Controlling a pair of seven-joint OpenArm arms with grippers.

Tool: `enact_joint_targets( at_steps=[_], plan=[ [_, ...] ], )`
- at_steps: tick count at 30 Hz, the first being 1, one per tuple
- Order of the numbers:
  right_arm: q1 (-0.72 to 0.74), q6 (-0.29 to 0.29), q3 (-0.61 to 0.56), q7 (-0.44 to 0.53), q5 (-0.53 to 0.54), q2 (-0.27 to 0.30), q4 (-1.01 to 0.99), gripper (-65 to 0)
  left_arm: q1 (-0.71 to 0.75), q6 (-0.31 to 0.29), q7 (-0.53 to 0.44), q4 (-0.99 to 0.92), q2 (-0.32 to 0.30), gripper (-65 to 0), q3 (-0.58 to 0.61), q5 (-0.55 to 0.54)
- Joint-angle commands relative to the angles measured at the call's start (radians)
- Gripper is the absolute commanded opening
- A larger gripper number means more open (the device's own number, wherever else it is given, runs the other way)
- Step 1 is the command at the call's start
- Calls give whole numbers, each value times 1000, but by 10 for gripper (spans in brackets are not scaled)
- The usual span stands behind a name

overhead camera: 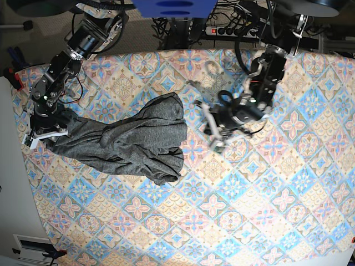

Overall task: Layout the t-shirt on the table in an organized manner, then fold the t-shirt properly
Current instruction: 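Reach the left gripper into the shirt pile and grasp a sleeve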

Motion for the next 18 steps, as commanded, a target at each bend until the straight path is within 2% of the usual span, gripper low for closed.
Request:
enact_joint_targets(
  at_steps=[1,3,4,6,10,16,18],
  plan=[
    [20,6,-17,25,9,10,18,-419,-62,-3,-27,15,5,-618,44,-13],
    [20,6,-26,25,9,10,18,-419,-129,-3,-27,-13,5,-471,145,7],
    [20,6,-27,25,9,10,18,-419,-165,-3,-27,-36,10,-418,199,28],
    [20,6,-29,25,9,10,19,-419,-244,-3,-23,-92,31,-356,292,73],
    [20,6,-29,25,9,10,22,-419,-366,-3,37,-279,111,-342,393,137],
    [20,6,-29,25,9,10,22,-419,-427,-5,37,-468,234,-341,426,206],
    [20,6,-29,25,9,10,22,-419,-429,-43,37,-500,257,-354,426,211]
  ],
)
